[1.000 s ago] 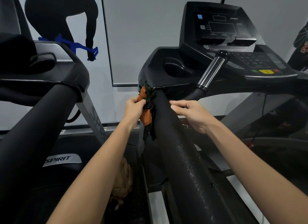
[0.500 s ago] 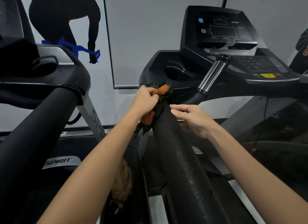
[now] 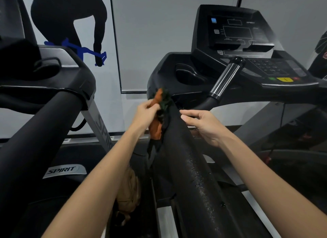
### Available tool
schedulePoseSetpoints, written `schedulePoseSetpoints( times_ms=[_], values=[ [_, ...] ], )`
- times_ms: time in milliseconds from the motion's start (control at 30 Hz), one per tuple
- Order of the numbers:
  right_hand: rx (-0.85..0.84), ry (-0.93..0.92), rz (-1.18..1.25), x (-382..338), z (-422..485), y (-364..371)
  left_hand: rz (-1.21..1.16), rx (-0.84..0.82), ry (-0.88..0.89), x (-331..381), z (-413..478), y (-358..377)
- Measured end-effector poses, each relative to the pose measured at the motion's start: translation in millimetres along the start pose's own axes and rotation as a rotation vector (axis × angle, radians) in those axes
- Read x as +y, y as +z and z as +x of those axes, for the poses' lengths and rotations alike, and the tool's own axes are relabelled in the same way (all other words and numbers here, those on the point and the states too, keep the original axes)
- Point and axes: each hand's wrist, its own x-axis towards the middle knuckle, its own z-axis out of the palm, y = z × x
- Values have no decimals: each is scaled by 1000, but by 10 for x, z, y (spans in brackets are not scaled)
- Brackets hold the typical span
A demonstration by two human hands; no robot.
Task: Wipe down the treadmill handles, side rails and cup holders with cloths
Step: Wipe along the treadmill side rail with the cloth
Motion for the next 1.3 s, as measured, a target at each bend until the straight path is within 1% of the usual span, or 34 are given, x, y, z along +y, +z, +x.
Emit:
schedulePoseSetpoints(
  times_ms=[100,167,200,233,267,367,433,500,533,600,667,733,800,900,1000,1067,1133,1200,1300],
  values=[
    [1,3,-3,-3,-7,4,457,-138,230,328,100,99],
    [11,7,-9,-9,-16,3,709,-184,248,391,178,196],
    [15,6,-15,-9,-16,-1,759,-179,230,397,206,217],
    [13,6,-19,-10,-12,-1,732,-174,222,369,240,209],
    [7,6,-19,-4,-7,-4,634,-167,217,329,254,177],
    [-2,8,-10,4,20,-8,215,-117,152,132,149,29],
    [-1,7,-18,5,29,-15,-22,-62,32,-54,16,-20],
    [-5,3,-12,8,29,-17,-257,-54,-128,-230,-107,-11],
    [-2,3,-6,12,26,-12,-345,-60,-193,-287,-147,2],
    [8,0,-5,15,18,-11,-438,-86,-295,-363,-206,29],
    [12,-2,-8,15,13,-2,-480,-107,-364,-416,-331,31],
    [13,-3,-7,19,13,-3,-515,-175,-365,-448,-512,2],
    [11,1,4,19,10,-5,-479,-212,-282,-470,-721,-43],
    [6,-8,3,20,10,-3,-419,-203,-115,-414,-921,-94],
    [15,-10,-2,24,7,-3,-269,-218,9,-271,-829,-126],
    [10,-9,-19,23,7,-4,-138,-235,50,-188,-678,-124],
    [3,-12,-38,21,-7,8,-128,-264,-4,-113,-585,-115],
    [9,-16,-39,21,-10,15,-176,-301,-49,-68,-551,-99],
    [11,-16,-34,33,-6,17,-262,-297,-81,-102,-704,-115]
  ],
)
